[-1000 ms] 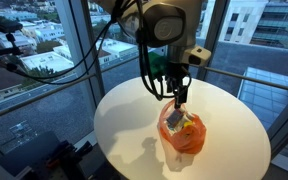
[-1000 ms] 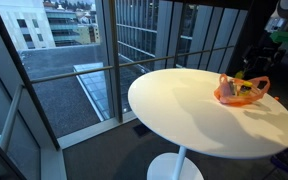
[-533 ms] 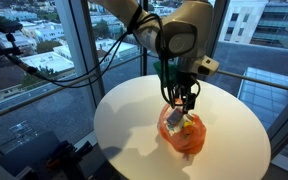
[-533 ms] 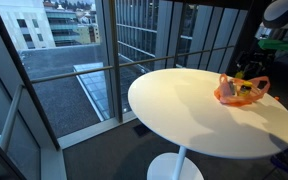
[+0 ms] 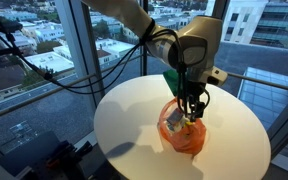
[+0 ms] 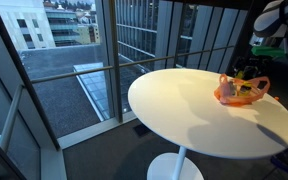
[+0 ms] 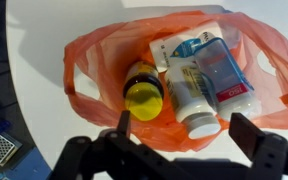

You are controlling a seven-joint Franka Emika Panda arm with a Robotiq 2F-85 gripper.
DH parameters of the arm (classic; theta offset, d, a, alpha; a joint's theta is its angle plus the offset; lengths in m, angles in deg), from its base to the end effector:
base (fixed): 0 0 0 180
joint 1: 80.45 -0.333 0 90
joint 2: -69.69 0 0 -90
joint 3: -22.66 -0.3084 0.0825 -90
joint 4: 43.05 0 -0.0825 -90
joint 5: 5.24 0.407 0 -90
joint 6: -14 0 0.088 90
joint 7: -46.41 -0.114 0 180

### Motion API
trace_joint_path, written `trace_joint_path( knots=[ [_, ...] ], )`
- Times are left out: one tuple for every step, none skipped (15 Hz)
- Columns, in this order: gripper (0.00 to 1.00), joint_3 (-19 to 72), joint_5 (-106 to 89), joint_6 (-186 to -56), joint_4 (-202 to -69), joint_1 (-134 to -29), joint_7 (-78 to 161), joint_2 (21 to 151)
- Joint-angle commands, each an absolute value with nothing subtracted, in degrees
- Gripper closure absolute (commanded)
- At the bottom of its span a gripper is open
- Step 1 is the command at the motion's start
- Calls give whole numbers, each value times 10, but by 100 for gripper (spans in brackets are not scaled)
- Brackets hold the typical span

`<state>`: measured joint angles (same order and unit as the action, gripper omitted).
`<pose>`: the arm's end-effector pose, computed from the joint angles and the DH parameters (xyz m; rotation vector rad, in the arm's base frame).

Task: Remove the yellow and brown bottle from the plastic bag and place it on the table

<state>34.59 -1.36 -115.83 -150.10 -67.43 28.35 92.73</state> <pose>0.5919 -0.2665 0.2763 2.8802 -1.1799 0.0055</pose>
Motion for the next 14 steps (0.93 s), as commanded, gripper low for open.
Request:
trace_joint_path(
  knots=[
    [0, 354, -2, -1142, -1465, -672, 278, 953],
    [0, 355, -2, -1140, -1461, -671, 279, 957],
    [0, 357, -2, -1139, -1458, -670, 279, 960],
    [0, 358, -2, -1138, -1454, -669, 279, 963],
    [0, 359, -2, -1137, -1451, -668, 279, 966],
    [0, 360, -2, -1136, -1449, -666, 279, 969],
    [0, 361, -2, -1135, -1447, -665, 280, 971],
    [0, 363, -3, -1134, -1446, -664, 280, 973],
    [0, 364, -3, -1133, -1445, -663, 280, 974],
    [0, 365, -3, -1132, -1444, -663, 281, 976],
    [0, 366, -4, -1131, -1444, -663, 281, 977],
    [0, 366, -4, -1129, -1443, -662, 281, 978],
    [0, 366, -3, -1125, -1444, -662, 283, 977],
    [0, 366, -3, -1123, -1445, -662, 284, 976]
  ],
)
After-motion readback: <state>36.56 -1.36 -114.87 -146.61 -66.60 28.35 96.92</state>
